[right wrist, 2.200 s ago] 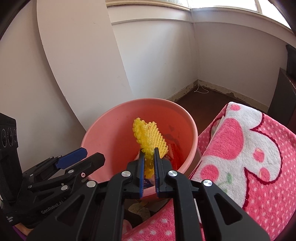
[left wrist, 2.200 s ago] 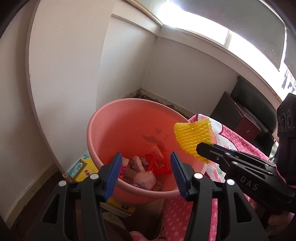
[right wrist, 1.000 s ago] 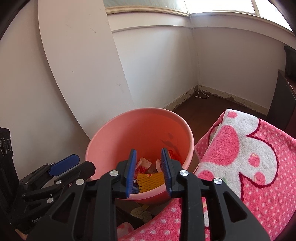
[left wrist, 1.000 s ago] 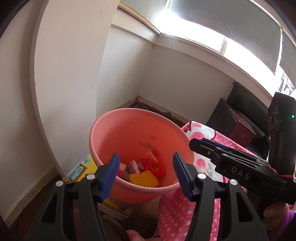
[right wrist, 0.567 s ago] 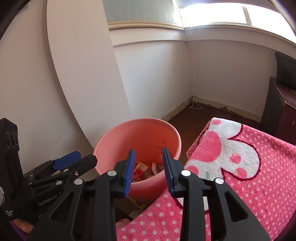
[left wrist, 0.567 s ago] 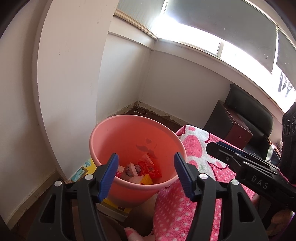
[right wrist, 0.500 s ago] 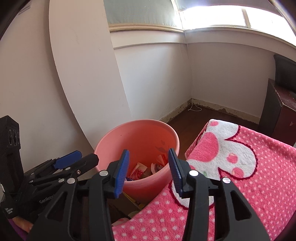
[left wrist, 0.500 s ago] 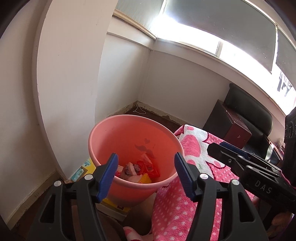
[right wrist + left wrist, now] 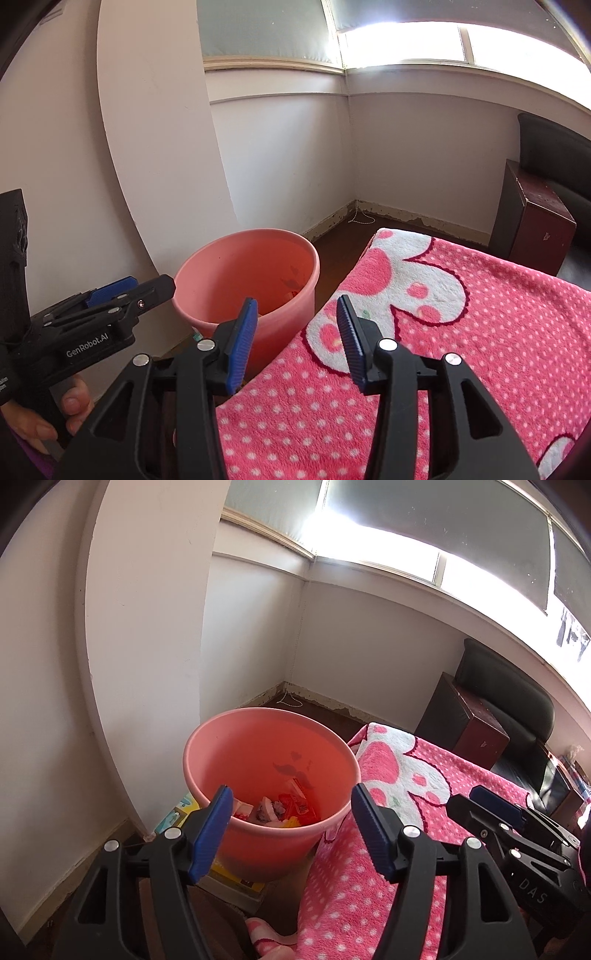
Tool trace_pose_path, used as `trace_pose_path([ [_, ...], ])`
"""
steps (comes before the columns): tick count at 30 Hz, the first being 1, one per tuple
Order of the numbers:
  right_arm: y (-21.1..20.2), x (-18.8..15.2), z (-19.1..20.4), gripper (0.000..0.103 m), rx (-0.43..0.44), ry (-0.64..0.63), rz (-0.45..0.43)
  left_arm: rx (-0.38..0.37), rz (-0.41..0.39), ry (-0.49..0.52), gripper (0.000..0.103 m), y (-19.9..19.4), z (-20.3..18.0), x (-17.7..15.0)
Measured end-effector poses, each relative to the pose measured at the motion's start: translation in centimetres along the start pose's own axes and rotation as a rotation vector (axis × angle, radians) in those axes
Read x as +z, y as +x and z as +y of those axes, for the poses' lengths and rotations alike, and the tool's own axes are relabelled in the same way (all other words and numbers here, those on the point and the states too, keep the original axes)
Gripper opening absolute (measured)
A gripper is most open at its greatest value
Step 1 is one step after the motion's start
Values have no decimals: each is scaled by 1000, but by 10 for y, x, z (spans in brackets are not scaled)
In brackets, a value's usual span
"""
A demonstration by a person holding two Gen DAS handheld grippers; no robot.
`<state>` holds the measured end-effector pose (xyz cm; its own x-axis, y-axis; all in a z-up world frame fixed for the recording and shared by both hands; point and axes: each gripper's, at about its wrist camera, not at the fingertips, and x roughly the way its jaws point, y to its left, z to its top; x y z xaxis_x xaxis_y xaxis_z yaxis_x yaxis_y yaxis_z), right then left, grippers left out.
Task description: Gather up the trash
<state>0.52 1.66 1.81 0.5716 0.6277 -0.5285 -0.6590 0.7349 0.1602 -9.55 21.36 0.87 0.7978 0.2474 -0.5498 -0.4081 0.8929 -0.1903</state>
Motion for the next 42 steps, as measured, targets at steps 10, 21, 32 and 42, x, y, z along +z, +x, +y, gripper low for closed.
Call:
trace_pose_path([
  [10, -14, -7, -5, 45, -8, 14, -11, 7, -26, 21, 65, -12, -15, -1],
  [21, -24, -11, 2, 45, -29, -25, -41, 4, -45, 40, 65, -19, -21, -2],
  [32, -27, -13, 6, 45, -36, -44, -44, 1, -52, 51, 65, -22, -23, -3],
  [42, -30, -17, 7, 45, -36, -49, -37, -2, -53, 54, 65, -24, -24, -5],
])
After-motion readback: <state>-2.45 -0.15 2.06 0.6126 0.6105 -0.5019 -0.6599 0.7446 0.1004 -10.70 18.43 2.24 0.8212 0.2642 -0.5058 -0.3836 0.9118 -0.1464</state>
